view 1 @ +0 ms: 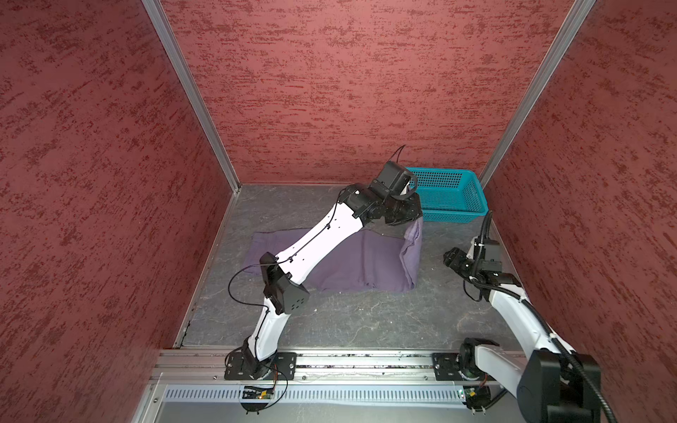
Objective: Fold and stack the trousers
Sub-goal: Smooth out the trousers at the center of the table.
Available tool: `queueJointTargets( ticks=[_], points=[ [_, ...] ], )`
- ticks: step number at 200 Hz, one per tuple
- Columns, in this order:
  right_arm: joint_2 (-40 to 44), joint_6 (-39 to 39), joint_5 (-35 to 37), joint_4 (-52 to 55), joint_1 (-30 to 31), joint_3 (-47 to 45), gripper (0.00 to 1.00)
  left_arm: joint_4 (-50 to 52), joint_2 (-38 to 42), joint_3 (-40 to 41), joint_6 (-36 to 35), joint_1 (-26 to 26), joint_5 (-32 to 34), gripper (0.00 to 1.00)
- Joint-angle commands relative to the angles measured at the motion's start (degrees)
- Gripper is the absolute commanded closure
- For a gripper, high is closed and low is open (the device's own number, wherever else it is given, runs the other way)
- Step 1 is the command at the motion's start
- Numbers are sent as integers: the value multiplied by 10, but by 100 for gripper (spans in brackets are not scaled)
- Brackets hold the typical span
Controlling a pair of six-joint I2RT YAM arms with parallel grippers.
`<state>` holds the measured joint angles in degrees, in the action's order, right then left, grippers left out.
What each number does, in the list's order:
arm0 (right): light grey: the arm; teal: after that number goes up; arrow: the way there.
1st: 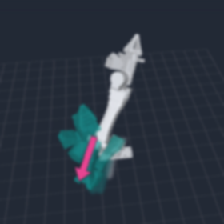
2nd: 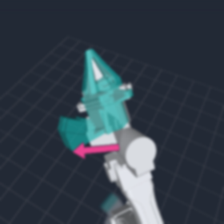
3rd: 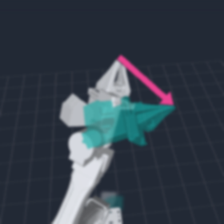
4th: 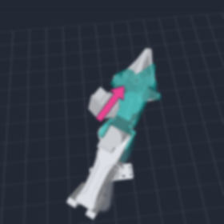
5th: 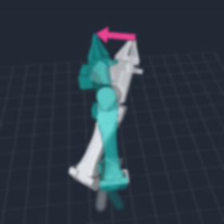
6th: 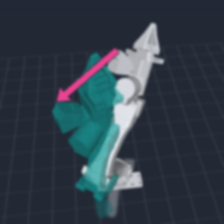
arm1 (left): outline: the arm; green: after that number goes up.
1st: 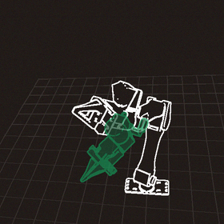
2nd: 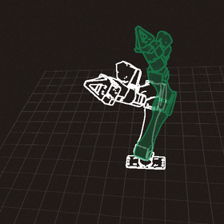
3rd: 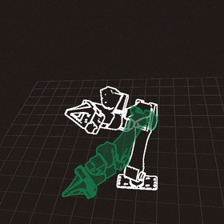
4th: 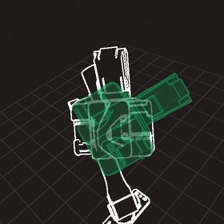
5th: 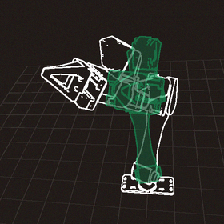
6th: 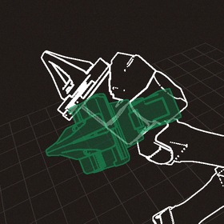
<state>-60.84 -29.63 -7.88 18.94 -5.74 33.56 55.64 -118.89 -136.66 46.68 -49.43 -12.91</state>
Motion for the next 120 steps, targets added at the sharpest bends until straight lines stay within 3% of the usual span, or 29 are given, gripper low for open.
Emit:
queueJointTargets(
  ticks=[1,64,90,120],
  points=[
    [-8,1,-16,-18,-3,-1,29,-14,55,51,-1,16,26,100],
    [-28,-2,-17,-27,-3,9,28,-138,229,397,45,111,34,100],
    [-41,-8,-38,-35,-3,11,28,-195,267,537,64,151,21,100],
    [-62,-7,-94,-45,-3,18,28,-246,268,638,72,169,5,100]
  ],
)
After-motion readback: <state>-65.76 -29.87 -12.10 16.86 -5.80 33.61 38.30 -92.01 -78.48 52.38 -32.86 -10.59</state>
